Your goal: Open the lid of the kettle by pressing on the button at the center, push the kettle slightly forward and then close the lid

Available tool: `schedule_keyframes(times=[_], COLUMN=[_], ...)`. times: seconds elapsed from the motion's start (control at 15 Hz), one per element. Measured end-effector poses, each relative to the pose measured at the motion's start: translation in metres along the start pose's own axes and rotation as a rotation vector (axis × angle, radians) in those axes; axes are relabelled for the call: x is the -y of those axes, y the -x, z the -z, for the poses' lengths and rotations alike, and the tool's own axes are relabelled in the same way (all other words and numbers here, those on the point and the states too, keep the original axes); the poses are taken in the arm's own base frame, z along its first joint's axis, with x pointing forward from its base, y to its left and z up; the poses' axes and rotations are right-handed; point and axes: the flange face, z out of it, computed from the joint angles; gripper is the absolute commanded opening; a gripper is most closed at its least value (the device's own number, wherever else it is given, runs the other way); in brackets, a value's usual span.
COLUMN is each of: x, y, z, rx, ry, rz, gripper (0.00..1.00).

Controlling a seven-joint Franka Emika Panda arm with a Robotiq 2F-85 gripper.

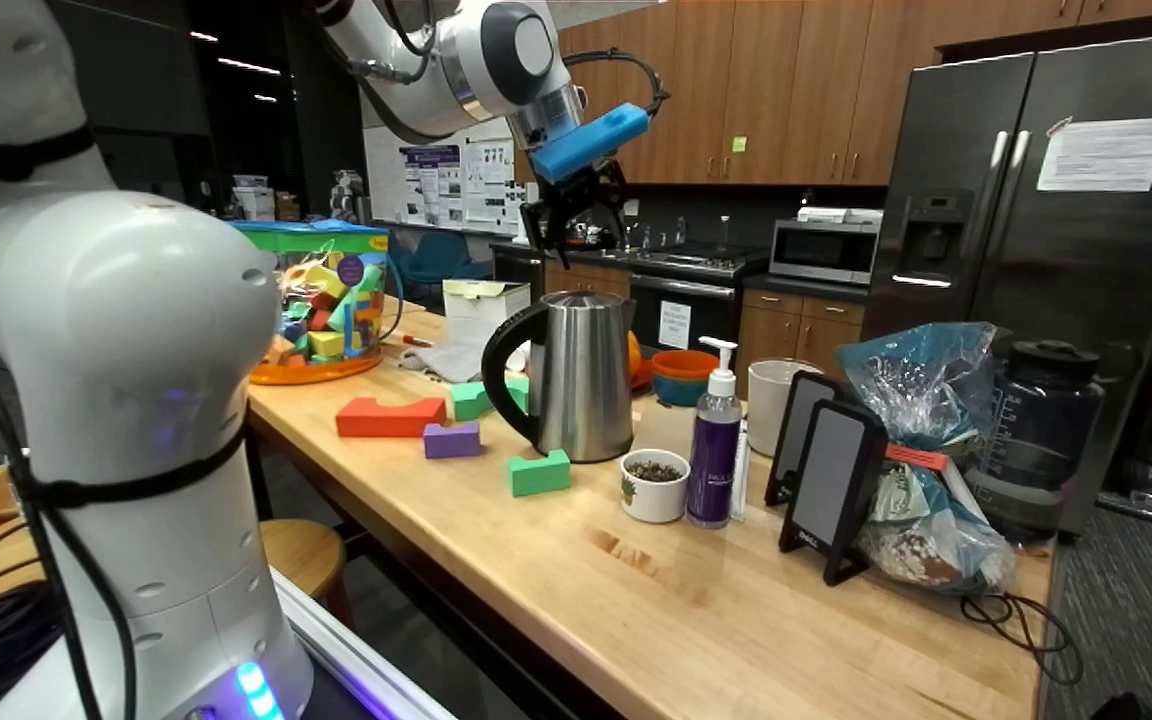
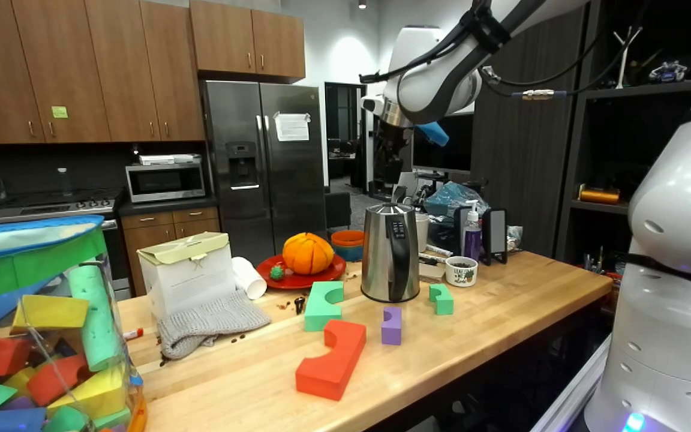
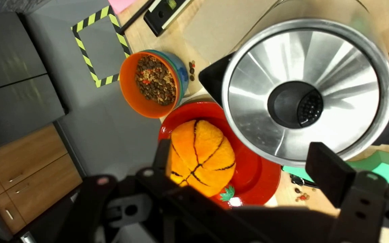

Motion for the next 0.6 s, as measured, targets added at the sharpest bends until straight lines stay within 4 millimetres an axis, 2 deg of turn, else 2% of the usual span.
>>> schedule_keyframes(times=[0.6], x=[-0.001], y=[0.003], z=[-0.018], rx=[-0.011], ry=[-0.054], rz=[0.012], gripper=[1.00])
